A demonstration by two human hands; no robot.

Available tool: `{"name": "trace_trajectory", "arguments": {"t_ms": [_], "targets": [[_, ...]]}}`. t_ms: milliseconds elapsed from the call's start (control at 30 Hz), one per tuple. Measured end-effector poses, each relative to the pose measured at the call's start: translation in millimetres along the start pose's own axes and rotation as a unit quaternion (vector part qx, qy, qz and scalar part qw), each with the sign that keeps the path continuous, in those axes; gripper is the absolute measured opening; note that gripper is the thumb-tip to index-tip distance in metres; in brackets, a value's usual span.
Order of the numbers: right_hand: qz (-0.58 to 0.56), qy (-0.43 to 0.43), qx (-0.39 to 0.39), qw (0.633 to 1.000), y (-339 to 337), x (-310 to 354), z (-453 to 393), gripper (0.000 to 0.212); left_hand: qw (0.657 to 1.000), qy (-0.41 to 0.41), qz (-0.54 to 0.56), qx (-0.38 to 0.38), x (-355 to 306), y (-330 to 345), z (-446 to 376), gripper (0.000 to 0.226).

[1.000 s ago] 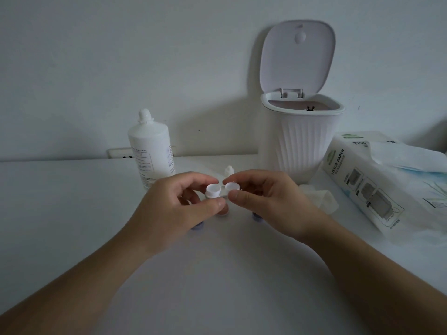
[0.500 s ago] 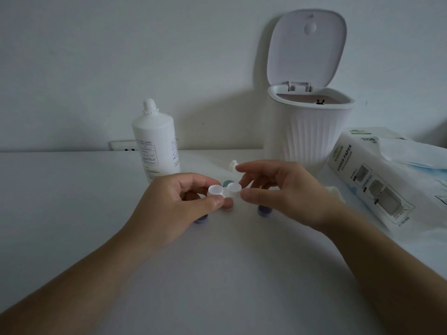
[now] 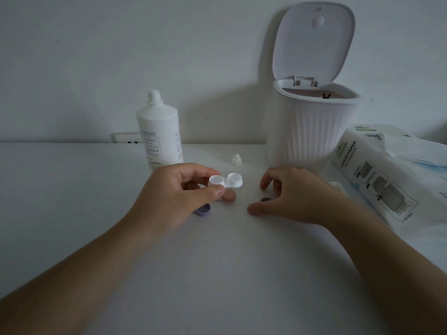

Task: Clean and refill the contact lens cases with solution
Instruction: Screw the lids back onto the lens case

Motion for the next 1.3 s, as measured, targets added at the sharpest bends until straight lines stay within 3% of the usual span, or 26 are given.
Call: {"name": "trace_trajectory", "arguments": {"t_ms": [267,500,700,867,1033,1300], "targets": [[-0.021,-0.049,0.040,0.998,-0.7,8.3,3.1,0.051,1.000,0.003,-0.003,-0.007,0.1,-2.8,-1.2,0.012],[-0.038,-0.057,0.006,0.998,-3.7,9.6,3.4,0.009,1.000,-0.001,-0.003,-0.010,1.9,-4.0,-2.7,0.012],[-0.140,-0.048,-0.060,0.987,-5.5,14.1,3.1,0.016,1.000,0.010,-0.007,0.002,0.9,-2.2,-2.5,0.014],[-0.250,-0.056,-0.116,0.959,-9.0,16.8,4.1,0.009,0.999,0.015,0.000,0.042,2.1,1.9,-2.4,0.015],[-0.349,-0.074,-0.145,0.923,-9.3,21.8,3.3,0.015,0.999,0.022,-0.003,0.049,4.8,2.0,-4.4,0.014],[-0.521,-0.089,-0.165,0.833,-14.5,27.7,7.0,0.016,0.997,0.031,0.008,0.075,5.2,4.6,-4.8,0.019]]}}
Point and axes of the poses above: each hand's wrist, its own z-axis away from the middle knuckle, its own y-axis out of the palm, x = y × z, the point moved 5 cm from there along -z, towards the middle knuckle, and after that the axes turned 10 degrees about -y, right-handed, at the moved point
